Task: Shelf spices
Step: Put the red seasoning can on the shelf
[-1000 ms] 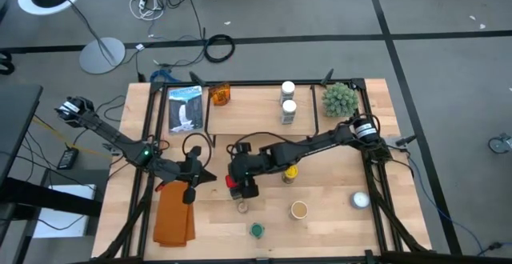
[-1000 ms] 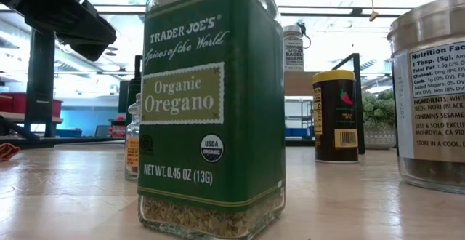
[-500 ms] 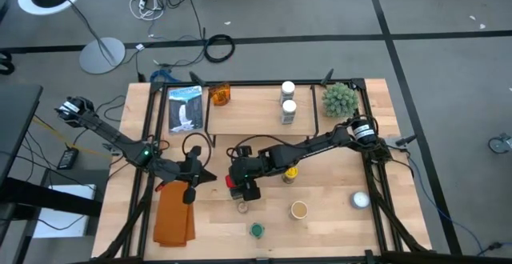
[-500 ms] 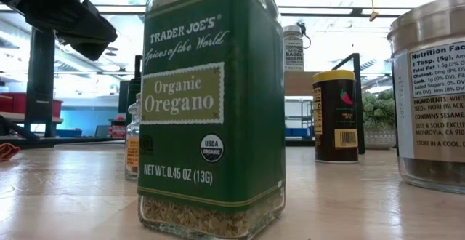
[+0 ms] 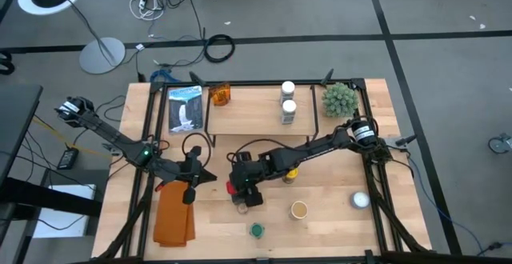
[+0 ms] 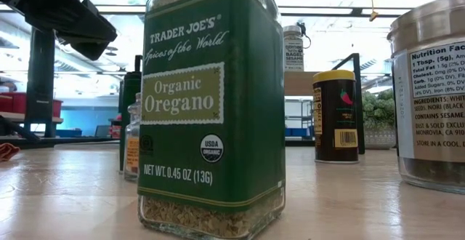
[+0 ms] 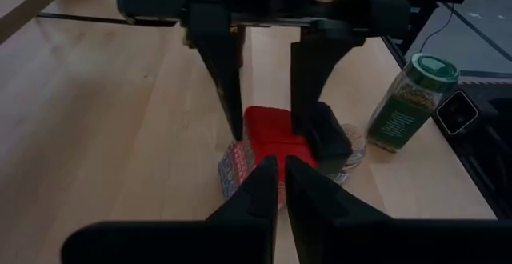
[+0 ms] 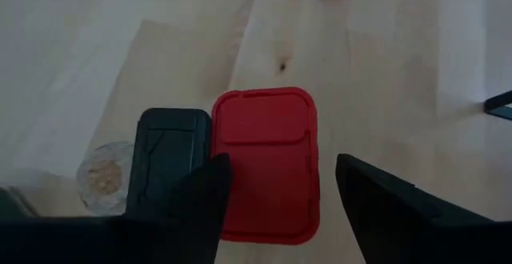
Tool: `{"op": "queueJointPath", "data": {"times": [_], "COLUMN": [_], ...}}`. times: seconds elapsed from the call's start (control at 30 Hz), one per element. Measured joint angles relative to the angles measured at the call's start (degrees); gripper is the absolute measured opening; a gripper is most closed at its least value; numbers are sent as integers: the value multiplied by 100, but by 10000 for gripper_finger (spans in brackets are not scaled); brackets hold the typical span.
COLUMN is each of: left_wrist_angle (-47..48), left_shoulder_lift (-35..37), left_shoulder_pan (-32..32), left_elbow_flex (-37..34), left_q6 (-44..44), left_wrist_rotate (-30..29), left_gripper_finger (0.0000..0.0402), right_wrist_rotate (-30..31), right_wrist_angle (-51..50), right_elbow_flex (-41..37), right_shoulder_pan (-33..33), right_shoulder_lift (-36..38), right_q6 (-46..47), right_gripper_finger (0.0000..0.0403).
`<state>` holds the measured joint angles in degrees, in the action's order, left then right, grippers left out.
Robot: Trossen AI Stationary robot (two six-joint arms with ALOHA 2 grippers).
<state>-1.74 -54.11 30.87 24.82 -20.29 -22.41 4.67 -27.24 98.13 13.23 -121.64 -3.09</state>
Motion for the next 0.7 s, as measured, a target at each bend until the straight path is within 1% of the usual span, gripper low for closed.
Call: {"op": "queueJointPath", "data": {"times": [0.13, 0.23, 0.33, 0.57, 0.7], "left_wrist_angle": [-6, -11, -8, -3, -4], "left_shoulder_lift": [0, 0, 0, 0, 0], "left_shoulder_pan": [0, 0, 0, 0, 0], "left_elbow_flex": [0, 0, 0, 0, 0], "left_q6": [2, 1, 2, 2, 2], "left_wrist_rotate": [0, 0, 17, 19, 17], "left_gripper_finger": [30, 30, 30, 30, 30], "right_wrist_rotate": [81, 331, 349, 222, -48], "right_wrist_angle": [129, 130, 143, 308, 339], "right_elbow_flex": [-2, -2, -4, -4, -4], "right_shoulder_pan": [-11, -53, -76, -60, -59], "right_shoulder_lift": [0, 0, 0, 0, 2], "right_q6": [-4, -11, 2, 423, 693], "right_gripper_finger": [230, 227, 226, 225, 225]}}
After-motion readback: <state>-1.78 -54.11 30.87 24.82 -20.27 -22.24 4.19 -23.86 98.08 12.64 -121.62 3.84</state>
